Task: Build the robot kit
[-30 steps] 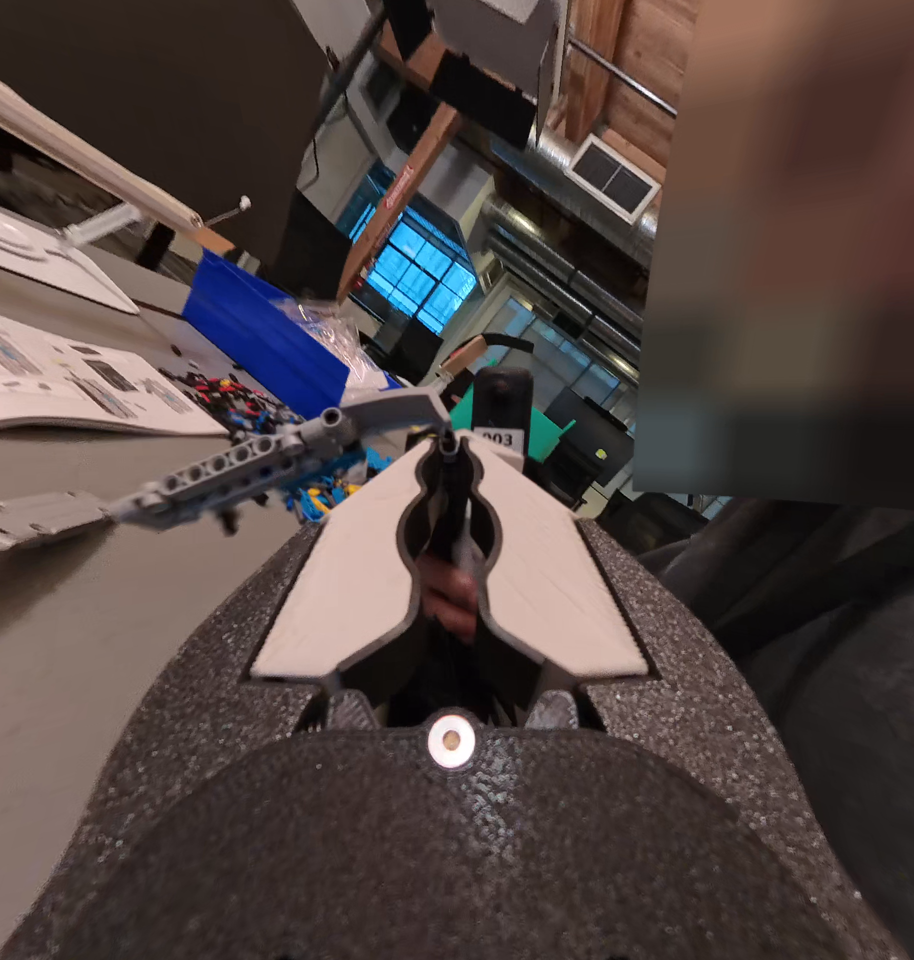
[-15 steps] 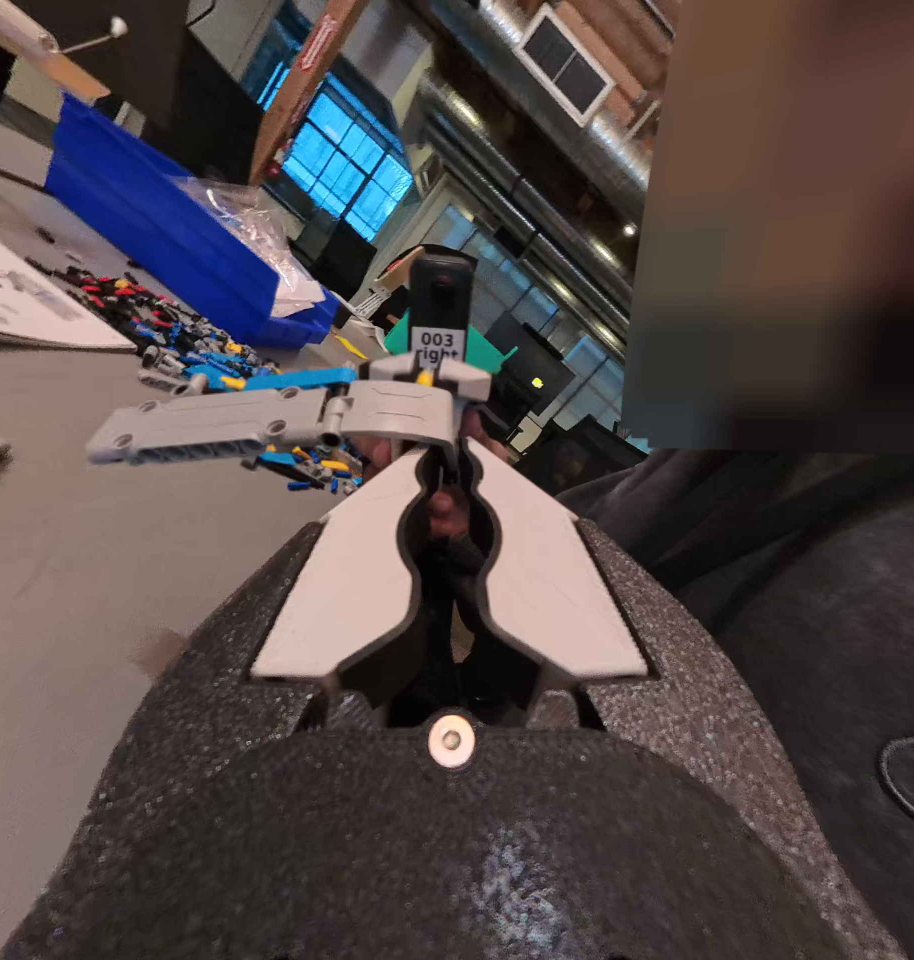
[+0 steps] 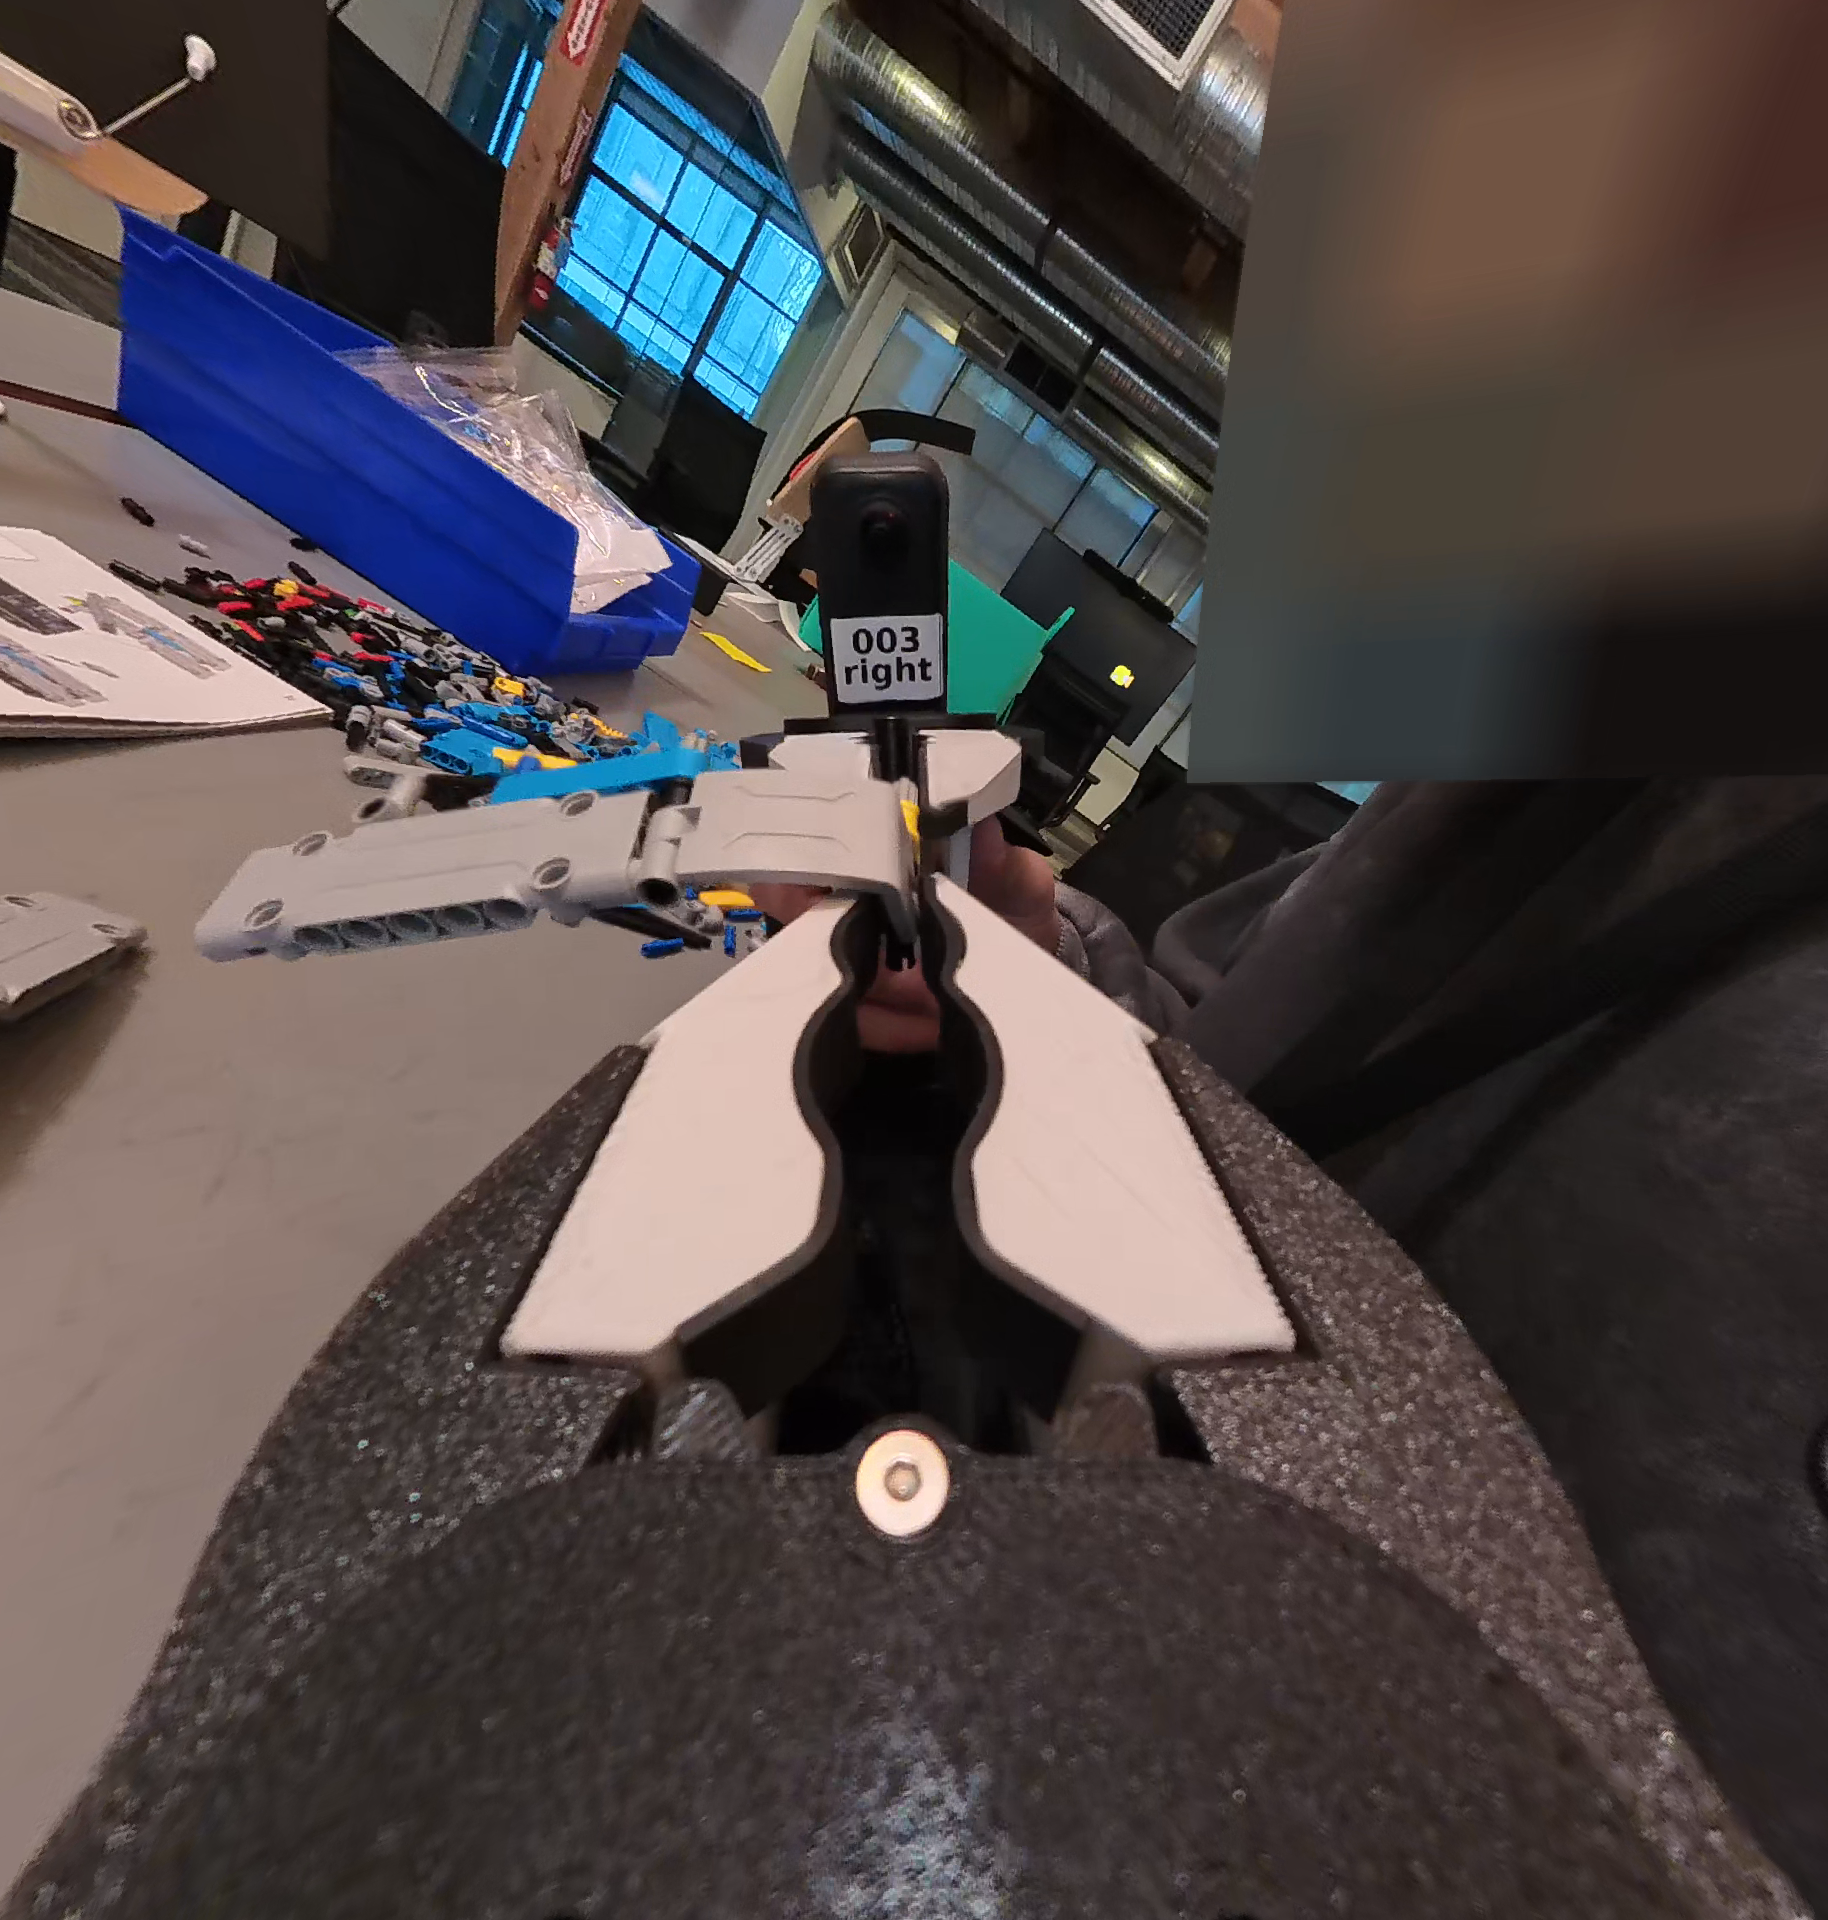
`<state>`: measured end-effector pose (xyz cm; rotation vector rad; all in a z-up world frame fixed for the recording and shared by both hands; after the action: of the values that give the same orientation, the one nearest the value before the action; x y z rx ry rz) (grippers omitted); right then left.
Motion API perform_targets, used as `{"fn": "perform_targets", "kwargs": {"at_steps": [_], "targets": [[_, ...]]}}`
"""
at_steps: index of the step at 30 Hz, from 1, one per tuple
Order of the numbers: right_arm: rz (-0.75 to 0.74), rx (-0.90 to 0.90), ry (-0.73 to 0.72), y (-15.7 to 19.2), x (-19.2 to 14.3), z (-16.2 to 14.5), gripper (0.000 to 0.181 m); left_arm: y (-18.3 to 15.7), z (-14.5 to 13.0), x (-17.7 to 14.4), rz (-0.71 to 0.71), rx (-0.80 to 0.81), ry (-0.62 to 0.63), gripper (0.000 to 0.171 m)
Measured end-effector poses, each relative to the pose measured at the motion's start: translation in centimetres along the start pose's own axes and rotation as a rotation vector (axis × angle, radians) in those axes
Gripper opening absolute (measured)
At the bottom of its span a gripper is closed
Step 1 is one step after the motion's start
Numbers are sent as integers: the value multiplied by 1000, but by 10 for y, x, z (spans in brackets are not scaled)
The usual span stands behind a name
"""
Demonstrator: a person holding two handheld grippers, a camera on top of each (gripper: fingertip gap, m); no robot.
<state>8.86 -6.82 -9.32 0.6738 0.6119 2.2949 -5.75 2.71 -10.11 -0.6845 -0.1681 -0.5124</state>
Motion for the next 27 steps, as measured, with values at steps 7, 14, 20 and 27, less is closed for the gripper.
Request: {"fn": "perform_targets", "kwargs": {"at_steps": [7, 14, 20, 27], "targets": [[-13, 68, -32, -6, -1, -3, 5, 4, -1, -1, 25, -14, -31, 5], [-31, 69, -28, -8, 1, -7, 5, 7, 0, -3, 20, -58, -55, 5], [-72, -70, 135, -1, -1, -2, 5, 8, -3, -2, 8, -37, 64, 5], [-106, -109, 256, -6, 0, -15, 5, 12, -2, -6, 11, 137, 329, 5]]}}
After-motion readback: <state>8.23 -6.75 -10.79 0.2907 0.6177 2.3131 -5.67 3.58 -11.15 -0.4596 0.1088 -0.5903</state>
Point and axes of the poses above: each gripper's, where its closed fingertips meet, x out along the fingers, z out of its top, y = z × x across the jaws, the point moved 9 cm from there along -x, back along the fingers, and after that the axes turned 13 degrees about -y, right-handed, at the moved point
